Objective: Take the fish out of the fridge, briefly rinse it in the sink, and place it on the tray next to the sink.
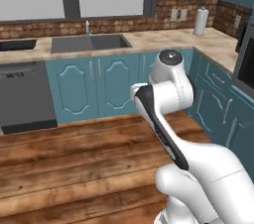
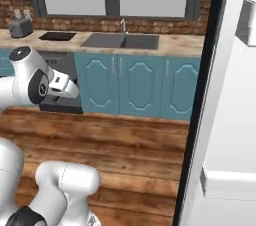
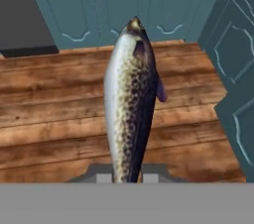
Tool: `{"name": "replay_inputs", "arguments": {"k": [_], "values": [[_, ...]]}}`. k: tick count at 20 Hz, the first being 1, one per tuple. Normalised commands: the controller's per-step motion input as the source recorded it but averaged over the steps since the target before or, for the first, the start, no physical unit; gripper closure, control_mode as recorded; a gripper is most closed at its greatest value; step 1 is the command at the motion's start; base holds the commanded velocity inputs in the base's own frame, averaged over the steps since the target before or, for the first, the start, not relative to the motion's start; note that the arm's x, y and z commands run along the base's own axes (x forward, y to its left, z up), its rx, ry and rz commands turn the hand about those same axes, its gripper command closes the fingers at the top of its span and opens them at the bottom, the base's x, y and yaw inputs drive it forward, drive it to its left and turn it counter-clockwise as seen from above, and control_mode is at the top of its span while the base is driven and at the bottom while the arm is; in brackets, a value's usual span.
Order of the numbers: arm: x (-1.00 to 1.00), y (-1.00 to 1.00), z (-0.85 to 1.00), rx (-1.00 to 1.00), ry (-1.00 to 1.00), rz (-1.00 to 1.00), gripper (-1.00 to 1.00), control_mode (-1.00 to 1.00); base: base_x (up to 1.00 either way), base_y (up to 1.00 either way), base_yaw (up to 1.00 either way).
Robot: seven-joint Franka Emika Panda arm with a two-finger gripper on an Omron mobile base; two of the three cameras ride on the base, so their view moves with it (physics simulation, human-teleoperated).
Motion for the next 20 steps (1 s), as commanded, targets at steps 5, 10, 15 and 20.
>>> {"name": "replay_inputs", "arguments": {"k": [5, 10, 15, 20], "values": [[0.00, 0.00, 0.00, 0.00, 0.00, 0.00, 1.00, 1.00, 1.00, -1.00, -0.01], [0.00, 0.00, 0.00, 0.00, 0.00, 0.00, 1.00, 1.00, 1.00, -0.25, -0.06], [0.00, 0.00, 0.00, 0.00, 0.00, 0.00, 1.00, 1.00, 1.00, 0.38, -0.02], [0.00, 0.00, 0.00, 0.00, 0.00, 0.00, 1.00, 1.00, 1.00, 0.24, 0.00]]}}
